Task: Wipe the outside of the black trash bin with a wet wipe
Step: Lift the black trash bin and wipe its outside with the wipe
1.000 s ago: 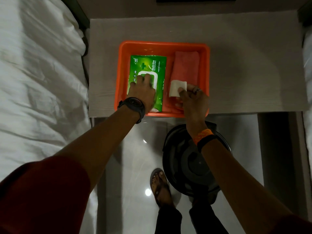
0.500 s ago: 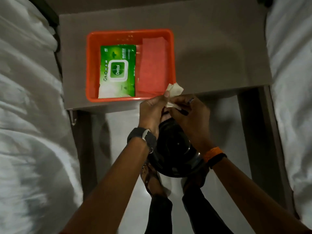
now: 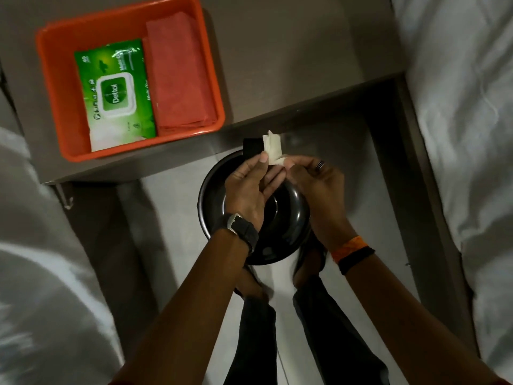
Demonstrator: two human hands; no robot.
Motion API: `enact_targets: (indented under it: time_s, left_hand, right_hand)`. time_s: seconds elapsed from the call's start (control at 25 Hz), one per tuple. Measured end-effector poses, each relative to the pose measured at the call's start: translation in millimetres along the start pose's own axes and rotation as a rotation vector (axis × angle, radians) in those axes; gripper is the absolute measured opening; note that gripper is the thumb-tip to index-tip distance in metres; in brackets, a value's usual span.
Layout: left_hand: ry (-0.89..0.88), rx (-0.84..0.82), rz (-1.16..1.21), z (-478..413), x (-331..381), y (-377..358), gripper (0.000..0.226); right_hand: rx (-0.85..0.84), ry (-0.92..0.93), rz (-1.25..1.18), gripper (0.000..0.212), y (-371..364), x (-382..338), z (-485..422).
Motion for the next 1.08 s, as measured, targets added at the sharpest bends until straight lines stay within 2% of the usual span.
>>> enact_targets:
  time_s: [0.12,0.28,0.4,0.48,0.56,0.64,0.84,0.92,1.0,1.08]
  left_hand:
    - [-0.004,0.009,-0.031,-4.5,-13.0,-11.7,0.031]
    - [-0.107,-0.019,-0.234,-9.7,-17.4,-29.9,0.017]
    - [-0.148,-0.025,-0.340,-11.0,-19.2,-37.9,0.016]
    - [-0.177,-0.037,-0.412,-11.6,-20.1,-41.2,0.016]
    - [-0.222,-0.060,-0.508,-12.1,-20.7,-44.9,0.015]
    - [-0.242,-0.052,-0.512,-13.7,-22.3,-46.0,0.014]
    - [-0.118,0.079,-0.240,-24.7,-30.6,-28.6,0.022]
    - [-0.097,0.093,-0.227,-29.5,-29.7,-23.5,0.026]
    - [-0.093,0.040,-0.267,-32.1,-30.0,-29.1,0.021]
    - [-0.102,0.015,-0.360,-36.8,-31.7,-36.0,0.014]
  right_hand:
    - [0.051,-0.043,-0.048,0.021,20.8,6.5,-1.8]
    - [0.075,0.112,0.315,0.028,34.9,-8.0,-7.9]
    - [0.080,0.108,0.390,0.032,40.1,-7.3,-14.6]
    - [0.090,0.104,0.396,0.024,45.4,-6.9,-18.5]
    - [0.130,0.087,0.357,0.011,52.8,-4.6,-20.7]
    - [0.163,0.060,0.280,0.010,60.0,0.7,-23.4]
    - [0.194,-0.119,0.033,0.012,75.6,14.6,-29.1]
    - [0.165,-0.168,-0.050,0.013,80.8,18.8,-31.8]
    - [0.084,-0.221,-0.135,0.015,75.0,24.5,-34.1]
    - [0.037,-0.233,-0.062,0.017,69.1,30.8,-38.2]
Point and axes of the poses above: each hand's wrist, its own z-axis away from the middle knuckle, its own y-axis out of the back of the hand, x = y × z, the point moved 9 cm from there along -z, towards the middle knuckle, and after that the axes turned 1 degree about y, right-handed, at the moved point
